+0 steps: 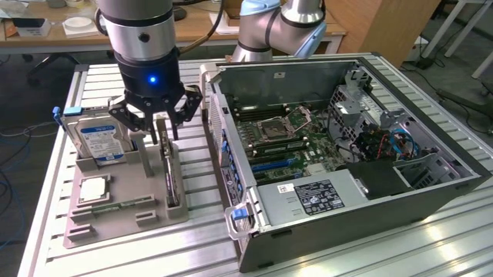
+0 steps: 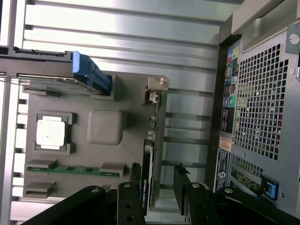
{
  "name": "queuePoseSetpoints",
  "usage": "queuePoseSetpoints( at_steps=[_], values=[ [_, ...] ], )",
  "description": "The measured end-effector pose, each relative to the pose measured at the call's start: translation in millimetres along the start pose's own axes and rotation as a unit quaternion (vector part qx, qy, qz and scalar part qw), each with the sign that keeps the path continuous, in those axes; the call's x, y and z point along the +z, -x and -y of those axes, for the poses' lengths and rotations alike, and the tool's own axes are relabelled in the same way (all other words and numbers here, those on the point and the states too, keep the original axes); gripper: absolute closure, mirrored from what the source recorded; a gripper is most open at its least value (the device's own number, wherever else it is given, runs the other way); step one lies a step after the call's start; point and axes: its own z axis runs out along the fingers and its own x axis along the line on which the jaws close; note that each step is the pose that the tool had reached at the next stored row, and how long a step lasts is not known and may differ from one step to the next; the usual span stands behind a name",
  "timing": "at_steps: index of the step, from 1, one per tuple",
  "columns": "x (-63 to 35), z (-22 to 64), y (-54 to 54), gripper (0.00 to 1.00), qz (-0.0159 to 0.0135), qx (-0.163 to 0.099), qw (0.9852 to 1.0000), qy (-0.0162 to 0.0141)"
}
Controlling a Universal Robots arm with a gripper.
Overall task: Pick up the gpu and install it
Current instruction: 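Pick up the gpu and move the gpu toward the slot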
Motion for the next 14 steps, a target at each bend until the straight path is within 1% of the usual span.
queuePoseSetpoints(
  at_steps=[9,14],
  values=[
    [7.0,1.2,-1.1,0.58,0.0001,0.001,1.0000,0.0000],
    [10.6,1.8,-1.7,0.58,0.0004,0.007,1.0000,-0.0002]
  ],
)
